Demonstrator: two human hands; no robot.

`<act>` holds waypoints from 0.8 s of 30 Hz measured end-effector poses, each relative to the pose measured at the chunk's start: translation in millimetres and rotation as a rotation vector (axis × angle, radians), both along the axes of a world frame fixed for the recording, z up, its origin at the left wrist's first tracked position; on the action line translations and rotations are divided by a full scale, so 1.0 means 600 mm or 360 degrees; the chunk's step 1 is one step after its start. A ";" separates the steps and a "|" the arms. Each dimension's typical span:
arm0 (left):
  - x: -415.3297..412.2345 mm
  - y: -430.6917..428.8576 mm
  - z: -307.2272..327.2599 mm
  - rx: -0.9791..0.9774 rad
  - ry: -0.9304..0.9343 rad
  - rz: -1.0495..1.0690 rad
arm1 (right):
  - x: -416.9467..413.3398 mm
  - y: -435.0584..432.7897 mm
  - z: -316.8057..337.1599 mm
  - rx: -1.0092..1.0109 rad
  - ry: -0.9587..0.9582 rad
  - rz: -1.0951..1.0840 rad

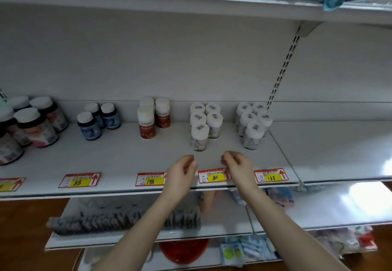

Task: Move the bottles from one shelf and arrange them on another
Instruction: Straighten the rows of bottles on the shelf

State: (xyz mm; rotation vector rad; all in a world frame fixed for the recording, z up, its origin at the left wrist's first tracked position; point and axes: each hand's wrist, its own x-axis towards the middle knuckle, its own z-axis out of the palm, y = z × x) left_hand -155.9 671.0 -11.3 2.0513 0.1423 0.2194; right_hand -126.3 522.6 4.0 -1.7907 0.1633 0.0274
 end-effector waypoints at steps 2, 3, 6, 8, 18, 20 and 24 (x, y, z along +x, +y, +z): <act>0.004 -0.021 0.009 -0.0007 -0.0013 -0.0019 | -0.001 -0.018 0.004 0.0035 -0.0008 -0.0028; 0.010 -0.035 0.011 -0.0042 -0.0015 -0.0033 | 0.001 -0.032 0.005 0.0044 -0.0020 -0.0048; 0.027 -0.069 0.018 -0.0138 -0.0034 -0.0064 | 0.009 -0.067 0.010 0.0068 -0.0047 -0.0102; 0.044 -0.100 0.021 -0.0192 -0.0039 -0.0082 | 0.022 -0.100 0.010 0.0061 -0.0073 -0.0125; 0.189 -0.228 0.026 -0.0583 0.0187 0.0195 | 0.155 -0.262 -0.008 0.0227 -0.0061 -0.0208; 0.217 -0.237 0.014 -0.0670 0.0130 0.0119 | 0.196 -0.277 -0.021 0.0274 -0.0040 -0.0212; 0.260 -0.262 -0.003 -0.0909 0.0063 0.0181 | 0.266 -0.285 -0.035 0.0444 0.0067 -0.0033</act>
